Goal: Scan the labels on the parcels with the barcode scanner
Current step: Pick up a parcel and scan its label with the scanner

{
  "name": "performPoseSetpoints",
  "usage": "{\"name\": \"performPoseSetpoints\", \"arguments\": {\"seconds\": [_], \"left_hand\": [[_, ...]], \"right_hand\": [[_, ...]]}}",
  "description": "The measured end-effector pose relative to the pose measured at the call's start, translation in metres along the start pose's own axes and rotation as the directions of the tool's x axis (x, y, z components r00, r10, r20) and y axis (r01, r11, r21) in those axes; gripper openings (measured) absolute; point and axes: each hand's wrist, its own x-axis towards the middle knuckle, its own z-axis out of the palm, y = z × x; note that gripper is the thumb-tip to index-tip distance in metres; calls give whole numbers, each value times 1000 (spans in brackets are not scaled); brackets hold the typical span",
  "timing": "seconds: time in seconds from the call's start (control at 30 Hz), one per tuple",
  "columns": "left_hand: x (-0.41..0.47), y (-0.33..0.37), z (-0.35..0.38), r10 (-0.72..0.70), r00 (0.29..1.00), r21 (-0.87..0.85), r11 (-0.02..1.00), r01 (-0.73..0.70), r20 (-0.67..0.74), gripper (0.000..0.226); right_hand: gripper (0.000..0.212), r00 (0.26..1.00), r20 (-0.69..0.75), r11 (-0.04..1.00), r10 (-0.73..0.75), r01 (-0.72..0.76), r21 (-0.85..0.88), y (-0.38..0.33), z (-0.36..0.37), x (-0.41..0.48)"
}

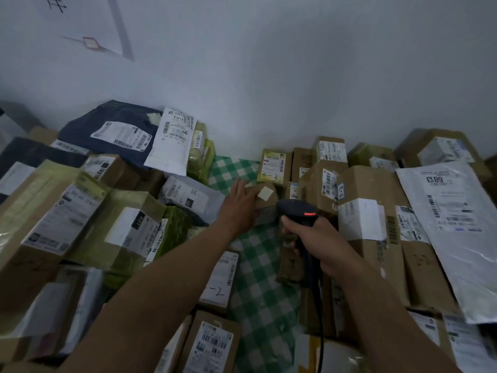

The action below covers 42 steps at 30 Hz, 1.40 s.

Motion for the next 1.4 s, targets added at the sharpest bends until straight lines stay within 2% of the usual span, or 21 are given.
{"name": "performPoseSetpoints", "arguments": {"seconds": [0.1,0.23,0.33,0.43,0.5,0.67,0.8,0.9,1.0,1.07,1.13,1.2,1.3,1.4], "left_hand": [[-15,-7,2,-16,999,-143,989,21,35,81],[-34,-11,-4,-153,988,-333,931,152,25,82],[-51,-4,-24,-323,946,-625,745,232,-33,70],[-76,4,-55,-447,894,-827,514,227,-32,75],[-98,9,-79,-455,890,-878,442,185,-41,77],[-151,6,-121,-390,920,-949,303,84,-42,64],[-189,12,-146,-281,960,-988,150,42,-2,47],[-210,18,-156,-234,972,-999,35,19,10,35],[-229,30,-159,-254,967,-1000,9,5,2,30],[-239,35,-157,-243,970,-997,78,23,3,45],[-248,35,-153,-167,986,-990,141,28,4,63],[-257,33,-145,-110,993,-992,118,50,37,77],[-267,32,-135,-116,992,-991,114,64,51,87],[-268,32,-131,-151,988,-979,194,55,25,79]], "right_hand": [[10,1000,0,1000,-3,3,1,0,0,-4],[7,1000,-4,1000,-24,24,17,-2,2,-13],[6,998,-1,998,-58,58,21,-5,6,-24],[13,996,-6,994,-93,94,55,-10,13,-41],[13,991,-32,988,-134,136,80,-13,18,-56],[29,962,-127,964,-242,253,84,-17,33,-96],[50,961,-127,964,-245,256,77,-13,44,-128],[63,967,-54,951,-249,254,176,-8,48,-148],[61,961,36,931,-275,257,258,-2,48,-161],[58,962,17,922,-272,256,289,0,49,-167],[51,967,-18,921,-256,249,300,0,50,-171],[45,966,-46,923,-256,258,285,1,49,-174],[47,964,-50,935,-260,264,237,3,49,-179],[40,963,-133,956,-234,253,147,5,52,-182]]}}
